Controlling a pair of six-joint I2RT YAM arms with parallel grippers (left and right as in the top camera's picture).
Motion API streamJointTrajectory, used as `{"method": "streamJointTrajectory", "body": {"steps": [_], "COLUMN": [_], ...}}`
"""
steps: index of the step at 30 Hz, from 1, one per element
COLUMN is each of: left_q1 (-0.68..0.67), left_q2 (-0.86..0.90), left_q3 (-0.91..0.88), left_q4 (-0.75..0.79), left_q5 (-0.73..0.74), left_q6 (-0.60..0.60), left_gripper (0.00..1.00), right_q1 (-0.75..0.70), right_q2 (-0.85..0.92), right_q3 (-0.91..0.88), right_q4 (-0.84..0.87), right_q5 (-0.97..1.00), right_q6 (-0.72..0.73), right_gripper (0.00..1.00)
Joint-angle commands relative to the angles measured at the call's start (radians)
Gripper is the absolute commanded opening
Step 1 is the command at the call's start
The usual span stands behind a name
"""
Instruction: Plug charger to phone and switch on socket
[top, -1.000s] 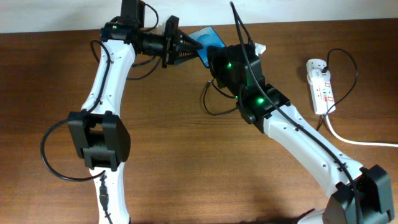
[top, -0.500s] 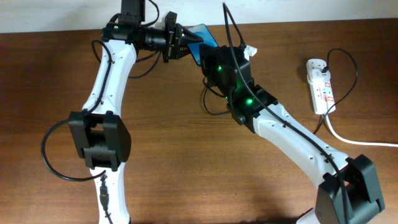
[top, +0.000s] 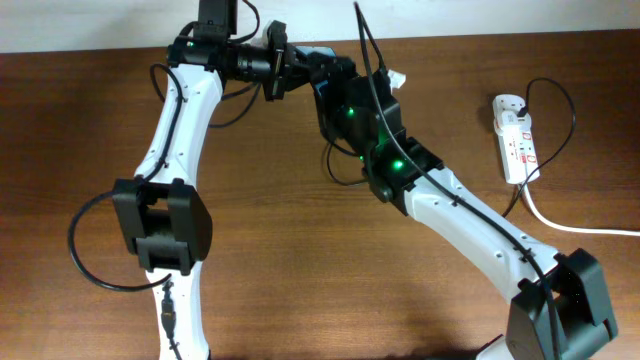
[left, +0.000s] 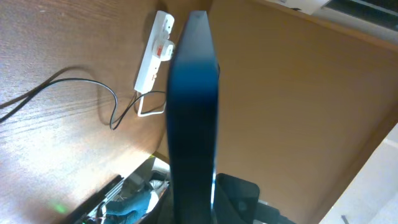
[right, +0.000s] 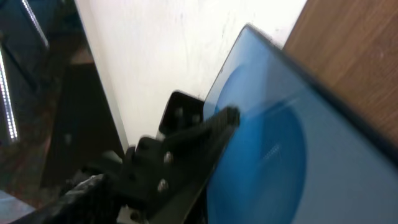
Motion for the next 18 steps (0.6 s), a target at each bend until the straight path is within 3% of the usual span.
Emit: {"method": "streamJointTrajectory", "body": {"steps": [1,4,6,8,9,10,11,13,18], "left_q1": [0.047,0.089,0.121,0.162,0.174,0.183,0.189,0.210,0.229], "left_q2": [-0.031,-0.031,-0.031,-0.031,-0.031,-0.031,-0.031,-0.031,-0.031], "left_q3": [0.011,0.006,0.006,0.006,0.006,0.006,0.006,0.006,0.006], "left_q4": [0.003,-0.077,-0.192,-0.245,-0.259,-0.279,-0.307,-0.329,-0.347], "left_q5": [-0.004,-0.104,-0.119,-0.119,-0.118,-0.116,-0.116,-0.116,-0.116], "left_q6": [0.176,0.352,0.528,0.646,0.674,0.711,0.725,0.785,0.784], "left_gripper": [0.00,0.00,0.00,0.00,0.00,0.00,0.00,0.00,0.00], "right_q1": [-0.061,-0.114,-0.185,-0.261,-0.286,-0.309,-0.313,-0.293,-0.217], "right_q2": [0.000,0.000,-0.016,-0.033,-0.032,-0.032,-0.032,0.014,0.328], "right_q3": [0.016,0.016,0.016,0.017,0.016,0.016,0.016,0.018,0.241], "right_q4": [-0.016,-0.160,-0.402,-0.546,-0.571,-0.575,-0.575,-0.589,-0.694], "right_q5": [-0.067,-0.190,-0.310,-0.291,-0.299,-0.351,-0.381,-0.391,-0.448], "right_q6": [-0.243,-0.436,-0.613,-0.728,-0.731,-0.842,-0.956,-0.982,-0.993], "right_gripper": [0.98,0.98,0.98,0.98,0.99,1.00,0.84,0.67,0.53]}}
